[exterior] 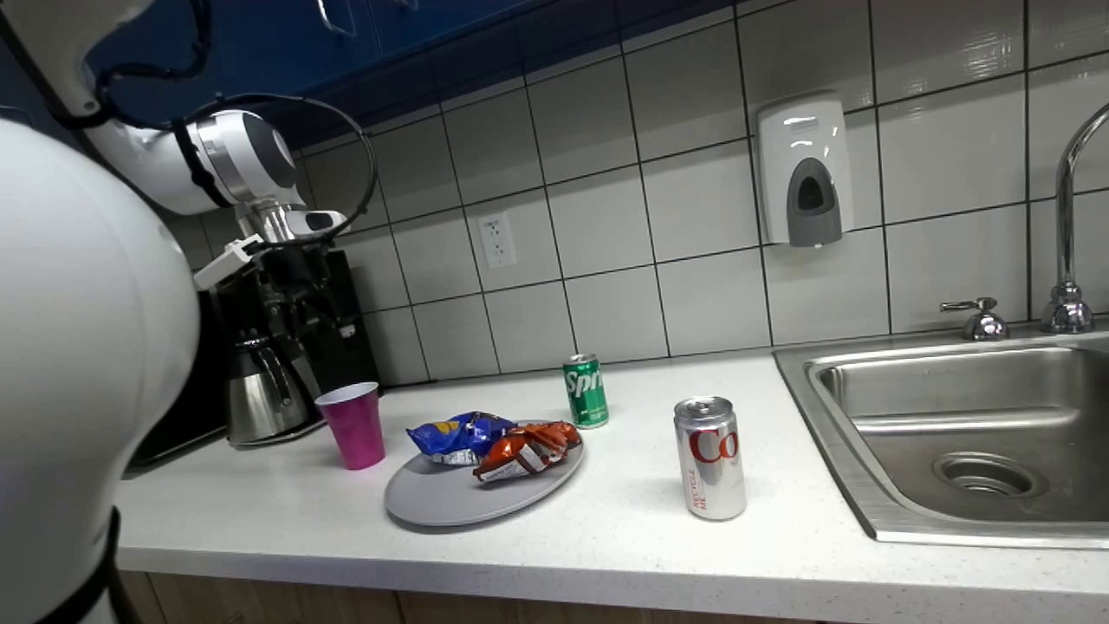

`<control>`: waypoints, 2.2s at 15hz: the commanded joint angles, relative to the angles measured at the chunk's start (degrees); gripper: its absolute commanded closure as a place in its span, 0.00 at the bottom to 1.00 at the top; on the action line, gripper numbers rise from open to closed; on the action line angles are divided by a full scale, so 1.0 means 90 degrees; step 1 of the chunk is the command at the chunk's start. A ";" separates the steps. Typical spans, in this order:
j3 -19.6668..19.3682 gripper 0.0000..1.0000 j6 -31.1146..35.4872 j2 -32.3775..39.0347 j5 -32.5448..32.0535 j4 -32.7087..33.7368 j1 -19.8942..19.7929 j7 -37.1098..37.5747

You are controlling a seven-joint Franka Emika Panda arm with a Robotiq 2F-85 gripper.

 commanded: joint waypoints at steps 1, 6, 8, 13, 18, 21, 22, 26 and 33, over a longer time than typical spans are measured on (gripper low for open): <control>-0.0018 0.00 0.0330 -0.0659 0.0297 -0.0809 -0.0365 -0.0414; -0.0163 0.00 0.0570 -0.1035 0.0483 -0.1413 -0.0747 -0.0703; -0.0222 0.00 0.0664 -0.1119 0.0521 -0.1584 -0.0871 -0.0738; -0.0384 0.00 0.0958 -0.1191 0.0571 -0.1896 -0.1157 -0.0730; -0.0596 0.00 0.1050 -0.1162 0.0552 -0.1923 -0.1428 -0.0950; -0.0705 0.00 0.1101 -0.1094 0.0568 -0.1902 -0.1550 -0.1141; -0.0731 0.00 0.1101 -0.1068 0.0565 -0.1882 -0.1582 -0.1190; -0.0842 0.00 0.1185 -0.0931 0.0578 -0.1824 -0.1697 -0.1448; -0.1068 0.00 0.1215 -0.0544 0.1004 -0.1685 -0.1845 -0.2325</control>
